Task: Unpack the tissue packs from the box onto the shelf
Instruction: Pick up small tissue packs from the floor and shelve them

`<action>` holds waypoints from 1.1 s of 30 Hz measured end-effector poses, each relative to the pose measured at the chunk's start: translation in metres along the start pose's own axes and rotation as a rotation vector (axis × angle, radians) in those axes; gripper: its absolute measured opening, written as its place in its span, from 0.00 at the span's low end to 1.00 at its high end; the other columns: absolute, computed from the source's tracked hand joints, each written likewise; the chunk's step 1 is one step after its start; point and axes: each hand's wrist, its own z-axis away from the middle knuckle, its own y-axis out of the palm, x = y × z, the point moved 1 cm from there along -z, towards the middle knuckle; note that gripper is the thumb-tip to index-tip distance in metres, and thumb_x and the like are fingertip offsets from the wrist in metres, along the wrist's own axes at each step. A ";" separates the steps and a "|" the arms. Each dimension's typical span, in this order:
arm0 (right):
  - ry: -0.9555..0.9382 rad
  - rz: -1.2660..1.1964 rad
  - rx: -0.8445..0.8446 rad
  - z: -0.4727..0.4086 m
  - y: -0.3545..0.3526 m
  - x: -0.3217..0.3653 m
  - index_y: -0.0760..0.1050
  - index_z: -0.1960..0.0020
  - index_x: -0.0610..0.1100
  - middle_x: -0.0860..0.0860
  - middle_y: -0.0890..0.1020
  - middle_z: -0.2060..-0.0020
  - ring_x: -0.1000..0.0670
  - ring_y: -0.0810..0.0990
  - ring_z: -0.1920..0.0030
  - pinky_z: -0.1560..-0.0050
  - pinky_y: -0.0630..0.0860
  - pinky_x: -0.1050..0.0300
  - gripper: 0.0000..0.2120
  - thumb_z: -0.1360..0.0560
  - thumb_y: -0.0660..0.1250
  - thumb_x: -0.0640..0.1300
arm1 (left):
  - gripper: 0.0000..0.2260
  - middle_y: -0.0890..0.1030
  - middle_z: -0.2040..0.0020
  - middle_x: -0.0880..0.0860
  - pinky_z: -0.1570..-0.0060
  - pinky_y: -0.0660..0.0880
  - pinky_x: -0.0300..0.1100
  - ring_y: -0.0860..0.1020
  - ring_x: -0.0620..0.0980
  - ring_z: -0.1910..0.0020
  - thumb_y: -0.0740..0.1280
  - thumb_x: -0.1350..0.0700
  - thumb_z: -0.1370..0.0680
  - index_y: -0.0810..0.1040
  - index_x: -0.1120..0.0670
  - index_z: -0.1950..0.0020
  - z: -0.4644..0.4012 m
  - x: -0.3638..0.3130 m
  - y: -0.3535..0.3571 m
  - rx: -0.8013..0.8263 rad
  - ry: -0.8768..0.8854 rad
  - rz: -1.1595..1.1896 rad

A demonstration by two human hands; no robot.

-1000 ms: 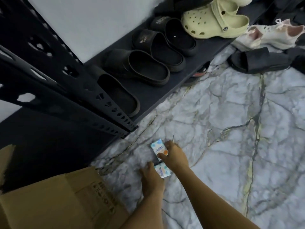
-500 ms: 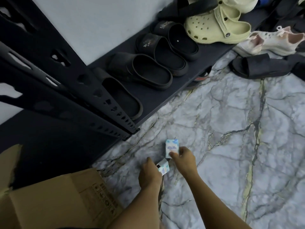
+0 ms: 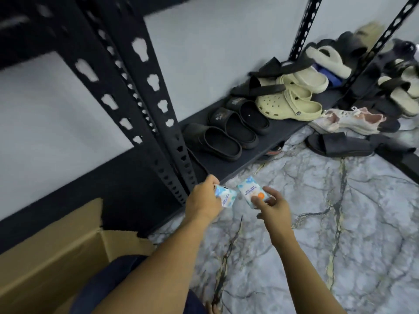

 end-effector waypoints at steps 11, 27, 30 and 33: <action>-0.307 -0.270 0.094 0.112 -0.006 0.171 0.78 0.45 0.47 0.50 0.87 0.58 0.51 0.82 0.59 0.62 0.75 0.53 0.09 0.24 0.71 0.41 | 0.11 0.81 0.53 0.42 0.55 0.80 0.44 0.80 0.40 0.54 0.73 0.57 0.27 0.76 0.46 0.50 0.113 -0.049 -0.147 -0.359 0.334 0.366; -0.698 -0.266 0.591 0.311 0.093 0.367 0.79 0.38 0.48 0.49 0.86 0.50 0.54 0.81 0.56 0.60 0.74 0.55 0.13 0.22 0.68 0.40 | 0.13 0.78 0.51 0.39 0.58 0.75 0.35 0.77 0.40 0.52 0.73 0.56 0.26 0.76 0.42 0.47 0.317 0.006 -0.368 -0.979 0.582 0.354; -0.717 -0.263 0.687 0.348 0.136 0.386 0.78 0.38 0.47 0.51 0.87 0.55 0.53 0.80 0.58 0.60 0.75 0.56 0.14 0.23 0.70 0.40 | 0.13 0.77 0.50 0.37 0.56 0.75 0.36 0.76 0.40 0.50 0.72 0.57 0.26 0.76 0.41 0.46 0.353 0.044 -0.403 -1.089 0.547 0.313; -0.745 -0.237 0.776 0.385 0.182 0.398 0.76 0.40 0.46 0.52 0.87 0.58 0.53 0.82 0.59 0.61 0.76 0.56 0.14 0.24 0.71 0.40 | 0.14 0.76 0.51 0.37 0.56 0.74 0.36 0.76 0.40 0.49 0.72 0.58 0.26 0.77 0.44 0.45 0.385 0.084 -0.433 -1.211 0.495 0.239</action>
